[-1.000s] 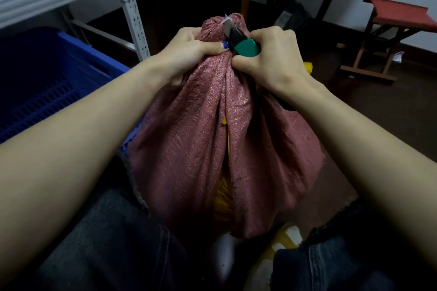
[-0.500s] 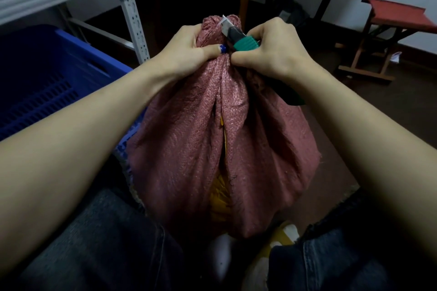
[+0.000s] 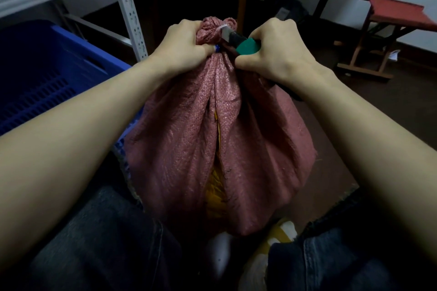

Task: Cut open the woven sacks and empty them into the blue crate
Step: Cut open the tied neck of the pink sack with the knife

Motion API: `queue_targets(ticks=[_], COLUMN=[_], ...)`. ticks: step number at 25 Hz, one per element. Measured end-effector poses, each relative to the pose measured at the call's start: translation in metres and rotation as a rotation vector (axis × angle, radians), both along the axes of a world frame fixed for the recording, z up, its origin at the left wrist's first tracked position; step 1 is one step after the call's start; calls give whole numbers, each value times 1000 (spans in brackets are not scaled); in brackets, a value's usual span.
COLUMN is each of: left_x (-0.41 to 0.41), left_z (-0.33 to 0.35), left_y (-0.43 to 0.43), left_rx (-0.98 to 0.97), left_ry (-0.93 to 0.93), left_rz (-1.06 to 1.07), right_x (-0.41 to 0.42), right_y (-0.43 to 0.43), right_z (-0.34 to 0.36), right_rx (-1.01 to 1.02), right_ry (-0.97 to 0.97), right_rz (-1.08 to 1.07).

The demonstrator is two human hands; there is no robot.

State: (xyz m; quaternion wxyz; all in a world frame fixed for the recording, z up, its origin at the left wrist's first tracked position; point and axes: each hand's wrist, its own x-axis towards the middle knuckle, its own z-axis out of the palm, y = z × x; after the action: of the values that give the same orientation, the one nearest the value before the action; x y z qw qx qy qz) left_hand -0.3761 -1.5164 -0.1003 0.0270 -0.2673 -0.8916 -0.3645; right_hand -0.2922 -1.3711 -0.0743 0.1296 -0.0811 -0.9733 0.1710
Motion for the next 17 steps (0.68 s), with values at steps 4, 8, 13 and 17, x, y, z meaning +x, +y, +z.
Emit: queue_targets(ticks=[4, 8, 13, 17], left_x=[6, 9, 11, 7], left_z=[-2, -4, -6, -7], left_y=[6, 11, 8, 2], left_rx=[10, 4, -2, 19], left_ry=[85, 100, 155, 119], left_rz=[30, 71, 64, 14], right_x=[-4, -10, -12, -8], right_y=[2, -1, -1, -4], right_z=[-2, -5, -4, -3], right_rx=[-37, -135, -135, -105], right_ry=[33, 80, 64, 57], right_rz=[-30, -72, -64, -53])
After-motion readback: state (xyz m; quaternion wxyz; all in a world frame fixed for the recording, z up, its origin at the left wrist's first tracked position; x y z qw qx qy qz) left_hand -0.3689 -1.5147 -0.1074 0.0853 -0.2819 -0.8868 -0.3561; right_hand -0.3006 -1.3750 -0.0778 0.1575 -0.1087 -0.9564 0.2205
